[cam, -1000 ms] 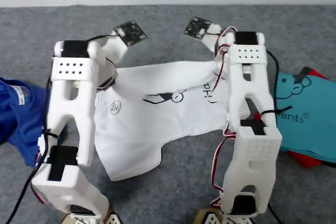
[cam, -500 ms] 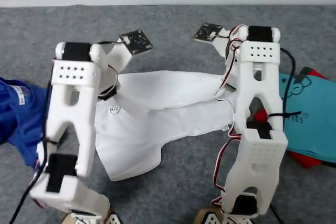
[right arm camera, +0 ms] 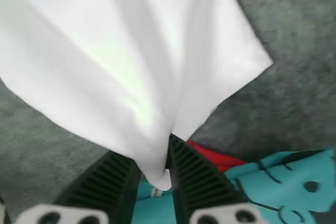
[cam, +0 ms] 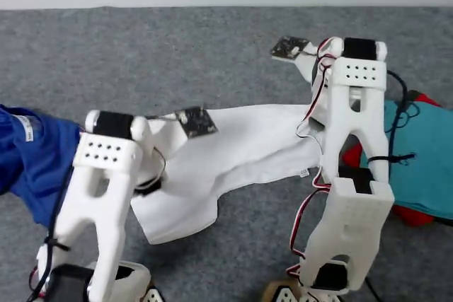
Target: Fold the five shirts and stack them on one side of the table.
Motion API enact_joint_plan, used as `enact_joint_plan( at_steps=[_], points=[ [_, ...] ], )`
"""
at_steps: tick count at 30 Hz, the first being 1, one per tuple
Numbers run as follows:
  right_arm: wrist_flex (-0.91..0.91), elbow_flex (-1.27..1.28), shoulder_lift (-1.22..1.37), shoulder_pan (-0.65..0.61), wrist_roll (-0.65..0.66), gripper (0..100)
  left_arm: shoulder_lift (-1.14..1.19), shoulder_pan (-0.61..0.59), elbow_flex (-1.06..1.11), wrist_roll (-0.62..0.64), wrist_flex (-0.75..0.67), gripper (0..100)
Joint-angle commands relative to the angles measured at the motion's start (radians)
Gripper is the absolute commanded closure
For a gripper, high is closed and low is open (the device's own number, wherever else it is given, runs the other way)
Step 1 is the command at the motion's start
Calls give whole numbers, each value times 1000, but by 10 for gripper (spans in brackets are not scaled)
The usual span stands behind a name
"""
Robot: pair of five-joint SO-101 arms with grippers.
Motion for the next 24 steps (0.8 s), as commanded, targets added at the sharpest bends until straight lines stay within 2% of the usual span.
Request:
enact_joint_plan(
  at_steps=[1,12,19,21,24],
  points=[
    [41,41,-58,18,15,987,-51,9,70,-14,34,995],
    [36,97,-30,44,28,987,-52,5,182,-58,31,987],
    [35,98,27,58,28,986,-51,3,252,-169,14,979],
    [31,95,30,56,23,963,-52,2,260,-201,15,934],
    [27,92,18,62,-14,871,-60,0,252,-199,15,879]
  ],
)
